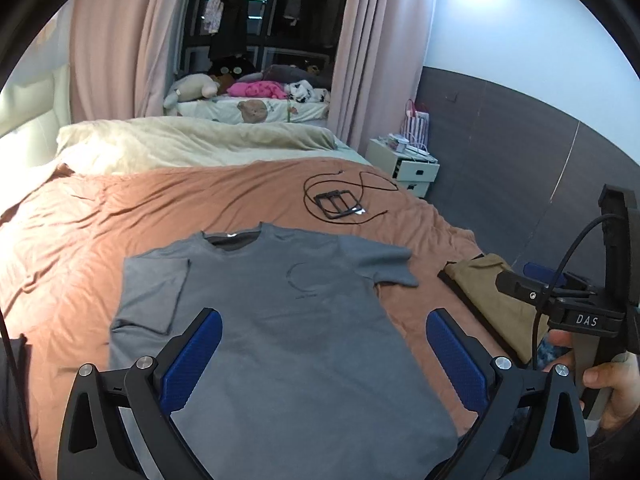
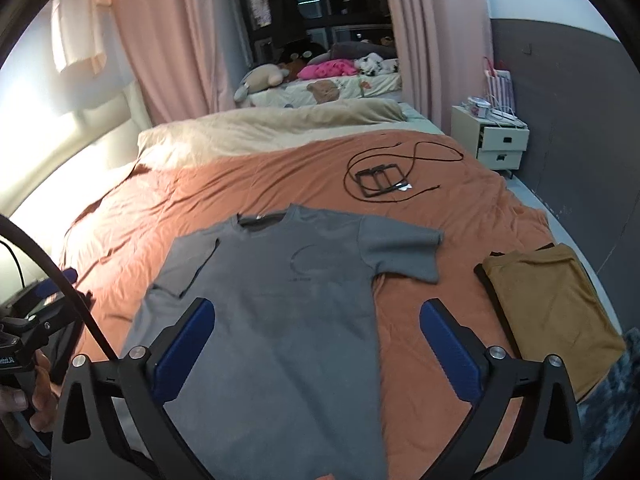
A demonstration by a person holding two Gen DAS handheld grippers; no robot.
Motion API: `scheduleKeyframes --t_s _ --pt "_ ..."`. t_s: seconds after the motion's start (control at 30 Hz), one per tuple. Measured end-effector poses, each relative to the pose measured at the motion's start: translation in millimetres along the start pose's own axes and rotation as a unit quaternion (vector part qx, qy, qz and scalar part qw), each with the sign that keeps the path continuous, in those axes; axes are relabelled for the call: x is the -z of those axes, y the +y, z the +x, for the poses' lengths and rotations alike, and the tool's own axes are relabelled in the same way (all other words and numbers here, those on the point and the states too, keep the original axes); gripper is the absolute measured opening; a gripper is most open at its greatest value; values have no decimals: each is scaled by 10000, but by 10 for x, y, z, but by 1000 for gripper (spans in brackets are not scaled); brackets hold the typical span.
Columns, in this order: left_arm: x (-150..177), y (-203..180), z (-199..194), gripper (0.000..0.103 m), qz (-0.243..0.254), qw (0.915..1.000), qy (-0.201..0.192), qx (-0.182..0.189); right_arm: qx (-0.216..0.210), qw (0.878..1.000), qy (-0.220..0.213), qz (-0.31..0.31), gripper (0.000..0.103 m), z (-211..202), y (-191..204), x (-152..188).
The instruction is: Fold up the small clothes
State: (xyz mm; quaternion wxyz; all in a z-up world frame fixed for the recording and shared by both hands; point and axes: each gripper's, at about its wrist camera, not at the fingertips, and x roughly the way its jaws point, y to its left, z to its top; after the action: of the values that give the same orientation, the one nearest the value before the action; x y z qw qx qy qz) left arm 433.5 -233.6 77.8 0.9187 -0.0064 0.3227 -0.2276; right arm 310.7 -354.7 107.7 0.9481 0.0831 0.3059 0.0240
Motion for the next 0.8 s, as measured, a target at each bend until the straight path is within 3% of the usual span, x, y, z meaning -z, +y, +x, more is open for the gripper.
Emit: scheduleKeyframes --t_s 0.3,0.53,0.7,0.8 --pt "-266 -45 519 103 148 9992 360 -21 -208 9980 73 586 103 323 -534 -92" --pt "-459 -82 1014 102 119 9986 452 246 -204 9955 211 904 101 796 -948 -302" --pt "-588 -163 1504 90 259 9975 579 326 -349 9911 424 1212 79 1209 -1246 -432" --pt "-633 -197 1804 84 270 9967 648 407 -353 9887 541 1349 76 1500 -1467 -512"
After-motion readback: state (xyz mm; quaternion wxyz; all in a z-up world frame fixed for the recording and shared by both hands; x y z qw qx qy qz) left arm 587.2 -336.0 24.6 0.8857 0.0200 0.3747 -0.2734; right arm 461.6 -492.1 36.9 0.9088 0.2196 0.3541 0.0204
